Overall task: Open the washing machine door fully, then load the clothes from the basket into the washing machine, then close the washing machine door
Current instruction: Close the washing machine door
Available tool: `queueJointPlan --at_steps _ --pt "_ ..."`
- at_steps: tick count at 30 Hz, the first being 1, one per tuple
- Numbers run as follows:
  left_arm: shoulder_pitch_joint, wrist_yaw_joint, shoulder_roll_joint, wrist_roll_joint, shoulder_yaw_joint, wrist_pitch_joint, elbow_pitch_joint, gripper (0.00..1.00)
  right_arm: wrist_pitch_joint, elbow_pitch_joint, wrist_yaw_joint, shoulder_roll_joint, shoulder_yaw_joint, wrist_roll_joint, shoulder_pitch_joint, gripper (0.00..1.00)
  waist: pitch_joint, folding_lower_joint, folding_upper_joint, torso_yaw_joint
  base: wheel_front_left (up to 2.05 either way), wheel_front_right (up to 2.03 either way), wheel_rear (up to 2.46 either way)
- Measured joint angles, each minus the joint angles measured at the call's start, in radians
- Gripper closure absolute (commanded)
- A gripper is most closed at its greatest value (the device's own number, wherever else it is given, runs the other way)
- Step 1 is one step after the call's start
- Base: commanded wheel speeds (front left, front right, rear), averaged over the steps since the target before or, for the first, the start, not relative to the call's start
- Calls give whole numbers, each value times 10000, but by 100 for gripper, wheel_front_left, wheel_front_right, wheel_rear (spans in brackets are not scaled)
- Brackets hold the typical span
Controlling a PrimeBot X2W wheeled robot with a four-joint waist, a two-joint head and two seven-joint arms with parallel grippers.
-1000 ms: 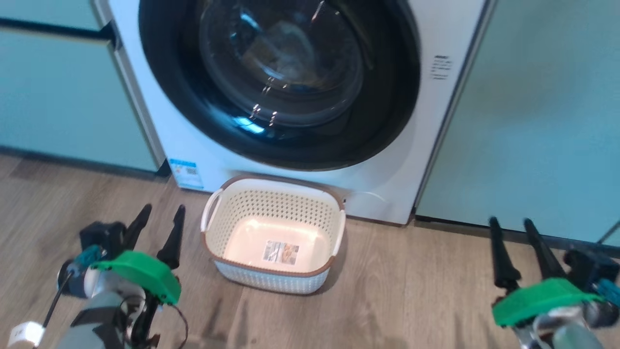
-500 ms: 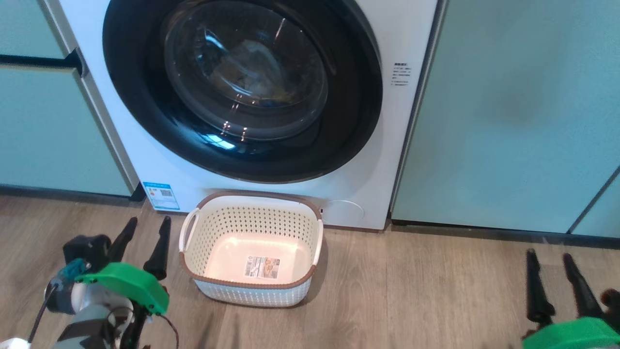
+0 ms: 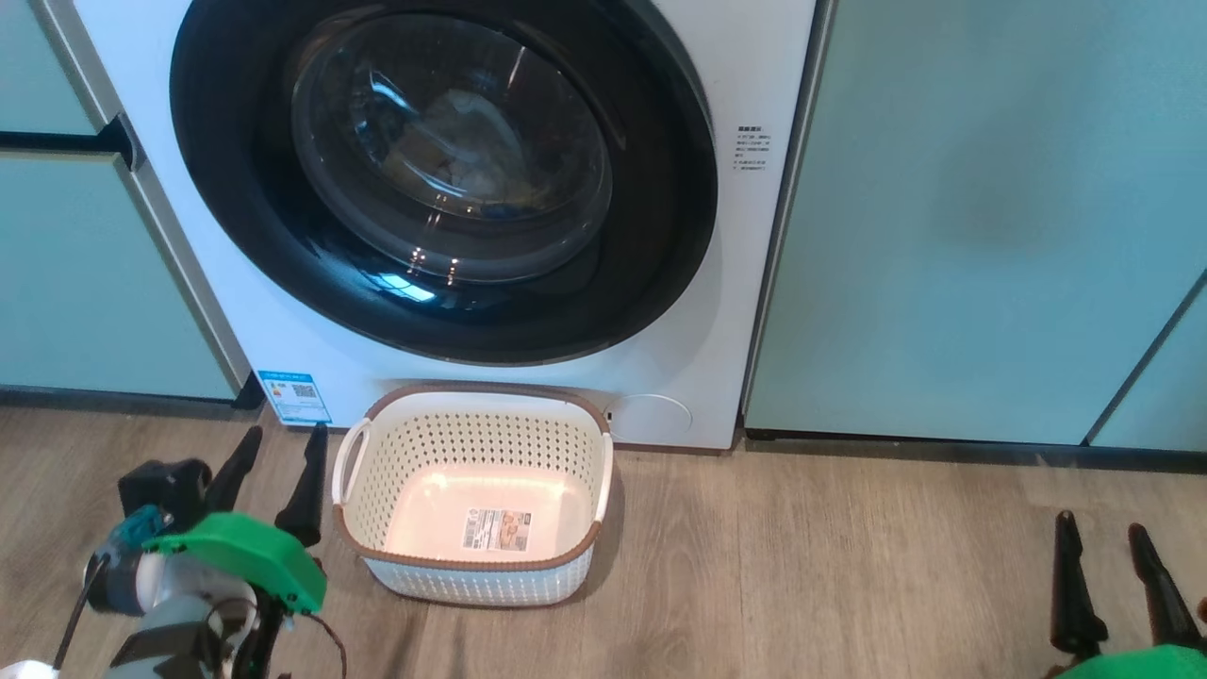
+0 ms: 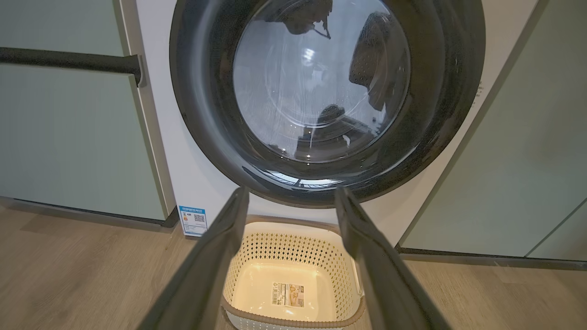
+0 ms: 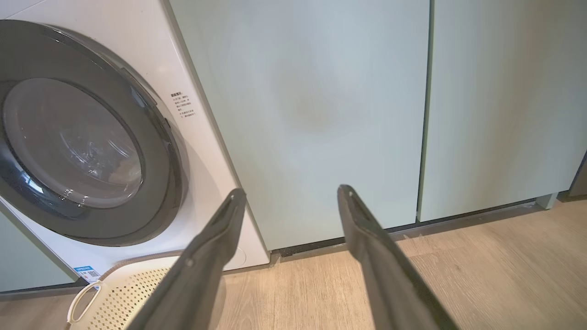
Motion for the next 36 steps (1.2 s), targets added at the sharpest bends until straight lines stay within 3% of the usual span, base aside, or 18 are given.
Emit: queueJointPlan --at_steps 36 --pt "-7 0 -8 36 33 0 284 0 2 153 0 23 245 -31 -15 0 51 0 0 296 0 0 0"
